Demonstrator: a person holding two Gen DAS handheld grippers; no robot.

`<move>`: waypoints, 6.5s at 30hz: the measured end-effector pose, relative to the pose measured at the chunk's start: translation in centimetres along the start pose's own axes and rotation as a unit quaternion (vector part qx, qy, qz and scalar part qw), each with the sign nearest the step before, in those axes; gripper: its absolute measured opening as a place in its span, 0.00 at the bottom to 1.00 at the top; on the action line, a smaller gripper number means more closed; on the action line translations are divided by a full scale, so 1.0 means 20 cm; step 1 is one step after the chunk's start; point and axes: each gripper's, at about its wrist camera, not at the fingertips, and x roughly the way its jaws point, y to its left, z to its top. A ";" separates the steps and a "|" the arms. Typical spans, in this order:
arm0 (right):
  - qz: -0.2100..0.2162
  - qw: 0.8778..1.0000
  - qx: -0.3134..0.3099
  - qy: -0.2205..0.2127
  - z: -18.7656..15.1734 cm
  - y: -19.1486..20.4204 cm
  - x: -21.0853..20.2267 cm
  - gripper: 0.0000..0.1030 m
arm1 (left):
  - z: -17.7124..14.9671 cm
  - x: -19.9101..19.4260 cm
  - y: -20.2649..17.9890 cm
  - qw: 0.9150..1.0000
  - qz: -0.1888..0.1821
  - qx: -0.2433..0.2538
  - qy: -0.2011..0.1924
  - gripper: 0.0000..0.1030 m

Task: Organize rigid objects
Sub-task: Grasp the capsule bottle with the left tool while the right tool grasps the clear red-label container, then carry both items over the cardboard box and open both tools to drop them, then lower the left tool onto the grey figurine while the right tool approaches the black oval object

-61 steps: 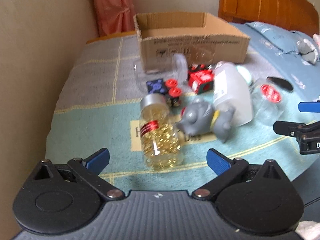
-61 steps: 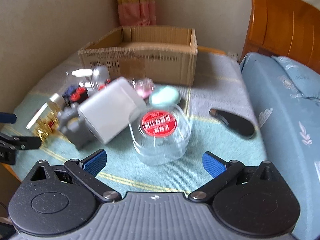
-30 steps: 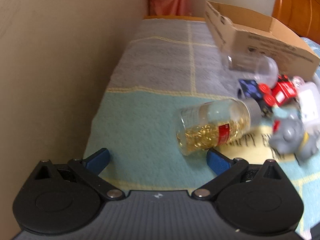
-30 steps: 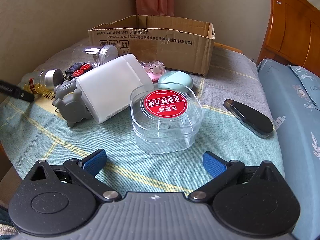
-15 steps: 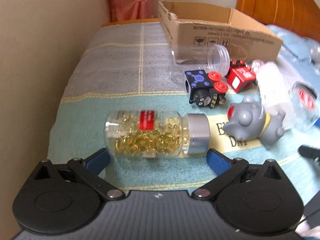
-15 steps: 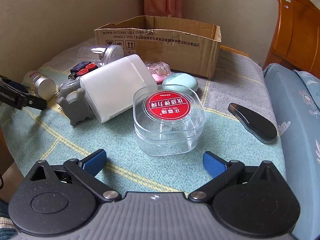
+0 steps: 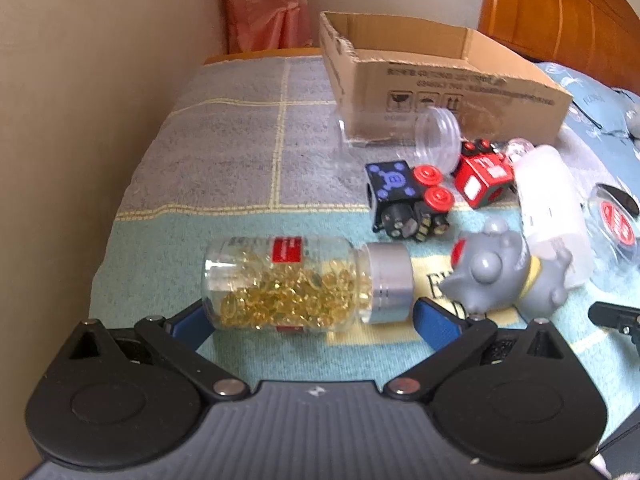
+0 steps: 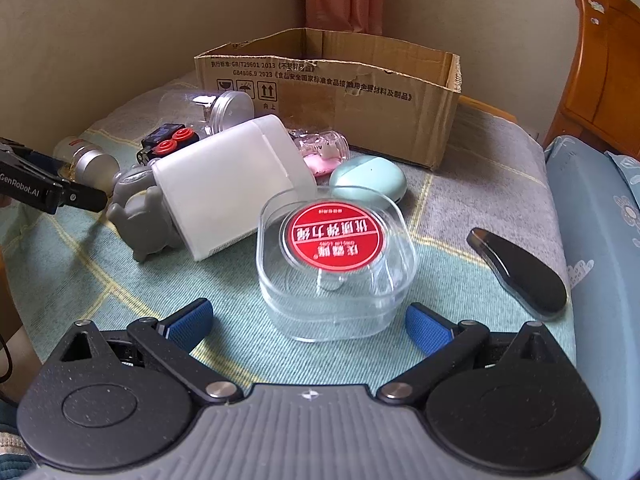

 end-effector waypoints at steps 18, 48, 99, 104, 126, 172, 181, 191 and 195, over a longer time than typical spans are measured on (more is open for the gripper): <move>0.024 0.998 -0.038 0.032 0.16 -0.04 0.13 1.00 | 0.04 0.03 0.02 1.000 0.008 -0.017 -0.005 0.98; 0.013 0.999 -0.040 0.021 0.29 -0.10 -0.15 0.76 | 0.25 -0.21 0.00 0.998 -0.015 0.043 -0.030 0.90; 0.019 0.999 -0.026 -0.022 1.16 -0.43 0.27 0.76 | 1.17 0.12 -0.11 0.992 -0.076 0.087 -0.057 0.93; 0.001 1.000 -0.011 -0.027 1.21 -0.44 0.31 0.91 | 1.11 0.07 -0.07 0.992 -0.069 0.087 -0.056 0.94; 0.004 0.999 -0.006 -0.052 0.65 -0.17 -0.13 1.00 | 0.69 -0.22 -0.13 0.989 -0.075 0.112 -0.066 0.97; -0.134 0.979 0.154 -0.007 0.01 -0.38 0.10 1.00 | 0.06 0.08 -0.32 0.965 -0.162 0.205 -0.002 1.00; -0.127 0.981 0.144 -0.009 0.09 -0.40 0.18 1.00 | 0.03 0.07 -0.32 0.966 -0.162 0.201 -0.016 1.00; -0.114 0.985 0.126 -0.019 0.13 -0.40 0.22 1.00 | 0.06 0.08 -0.32 0.963 -0.184 0.195 -0.017 0.96; -0.108 0.987 0.119 -0.020 0.11 -0.39 0.20 1.00 | 0.08 0.08 -0.32 0.961 -0.195 0.196 -0.026 0.86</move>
